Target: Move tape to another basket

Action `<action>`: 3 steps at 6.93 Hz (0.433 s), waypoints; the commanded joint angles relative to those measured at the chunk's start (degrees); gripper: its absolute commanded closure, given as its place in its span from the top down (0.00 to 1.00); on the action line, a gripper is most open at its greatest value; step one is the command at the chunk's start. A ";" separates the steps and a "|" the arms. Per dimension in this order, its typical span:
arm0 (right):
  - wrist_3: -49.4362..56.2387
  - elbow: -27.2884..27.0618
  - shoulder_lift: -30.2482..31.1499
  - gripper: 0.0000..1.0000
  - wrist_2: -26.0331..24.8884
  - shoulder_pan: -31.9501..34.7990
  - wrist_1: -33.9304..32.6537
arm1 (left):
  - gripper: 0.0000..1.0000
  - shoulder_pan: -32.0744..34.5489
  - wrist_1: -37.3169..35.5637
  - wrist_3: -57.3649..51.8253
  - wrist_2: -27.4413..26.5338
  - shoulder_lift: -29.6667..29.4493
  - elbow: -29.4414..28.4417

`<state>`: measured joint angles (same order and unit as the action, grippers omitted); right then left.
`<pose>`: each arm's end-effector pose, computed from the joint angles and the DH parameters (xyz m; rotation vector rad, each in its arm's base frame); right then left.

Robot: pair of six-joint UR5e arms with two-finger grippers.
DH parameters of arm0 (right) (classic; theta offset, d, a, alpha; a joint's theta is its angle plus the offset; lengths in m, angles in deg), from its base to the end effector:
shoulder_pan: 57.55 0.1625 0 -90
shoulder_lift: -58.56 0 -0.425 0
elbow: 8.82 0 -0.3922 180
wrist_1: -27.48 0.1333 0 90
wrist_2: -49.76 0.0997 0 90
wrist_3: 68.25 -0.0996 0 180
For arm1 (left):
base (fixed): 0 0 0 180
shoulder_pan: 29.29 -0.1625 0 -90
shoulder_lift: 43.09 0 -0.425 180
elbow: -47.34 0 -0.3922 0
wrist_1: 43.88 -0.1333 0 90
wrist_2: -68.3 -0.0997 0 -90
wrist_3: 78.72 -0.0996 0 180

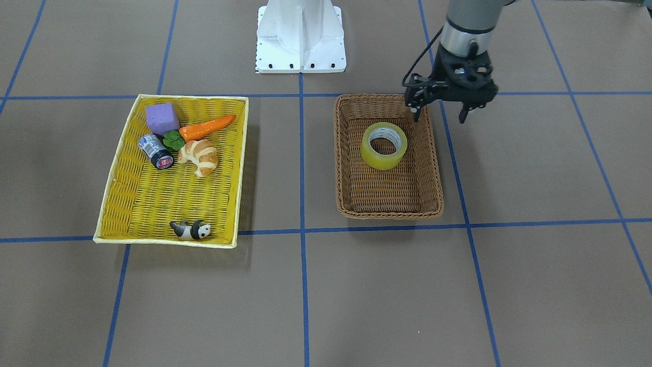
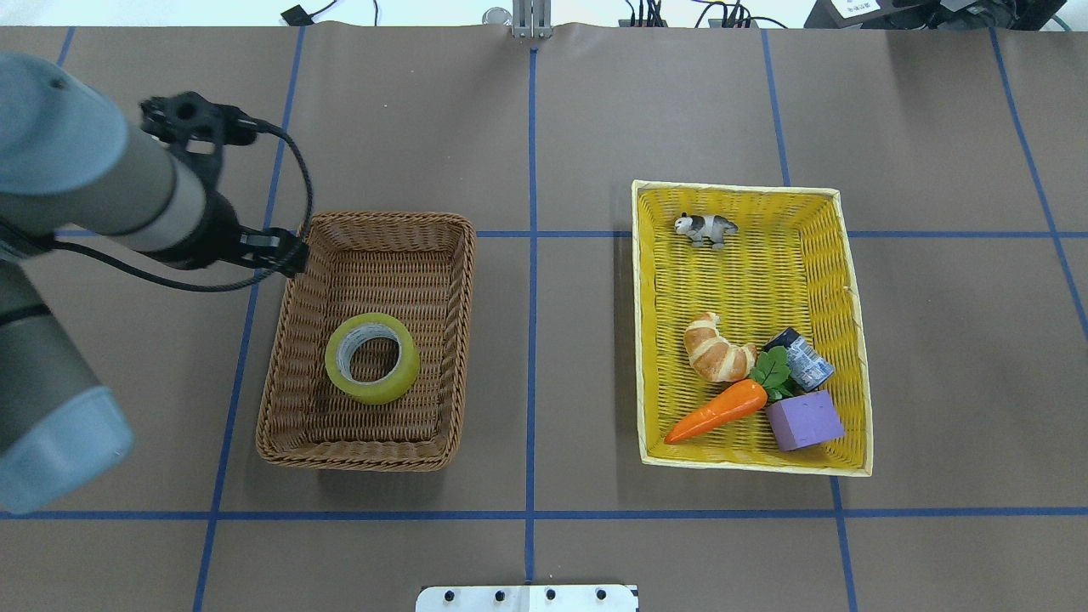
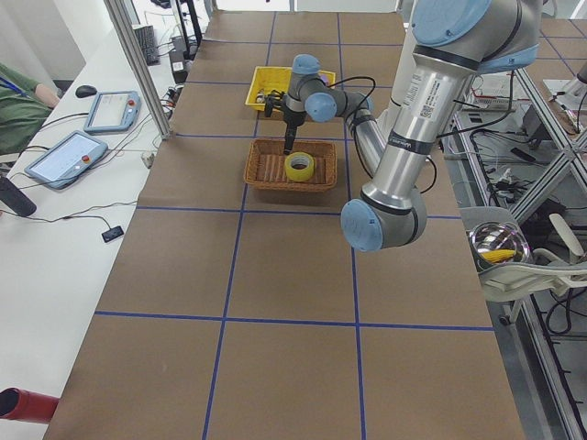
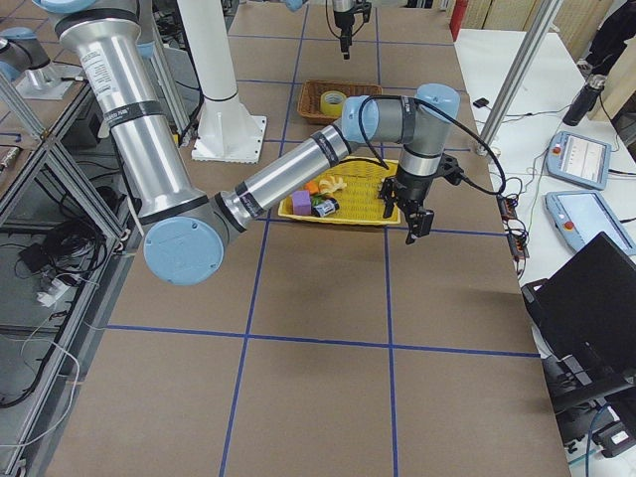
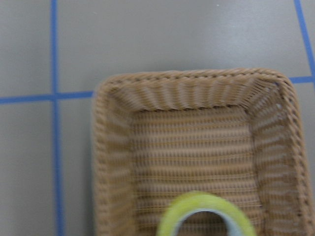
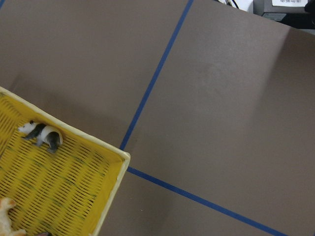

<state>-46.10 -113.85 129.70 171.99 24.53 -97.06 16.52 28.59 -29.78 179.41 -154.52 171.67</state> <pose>0.0020 -0.5674 0.4314 0.0594 -0.5658 -0.5076 0.2869 -0.4349 0.2452 0.1959 0.7223 0.0439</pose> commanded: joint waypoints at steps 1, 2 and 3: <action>0.79 -0.62 8.55 1.00 -0.51 1.76 3.30 | 0.99 15.81 -3.40 -18.01 11.62 10.47 2.84; -3.48 -0.27 9.45 1.00 -0.33 1.77 4.47 | 0.99 24.33 -3.04 -27.31 14.28 17.67 2.85; -9.52 0.52 8.59 1.00 -0.42 0.46 4.66 | 0.99 32.95 -3.21 -36.80 18.66 21.83 1.37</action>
<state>-49.62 -114.02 138.09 171.54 25.85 -93.31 39.23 25.47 -55.34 193.19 -138.88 174.01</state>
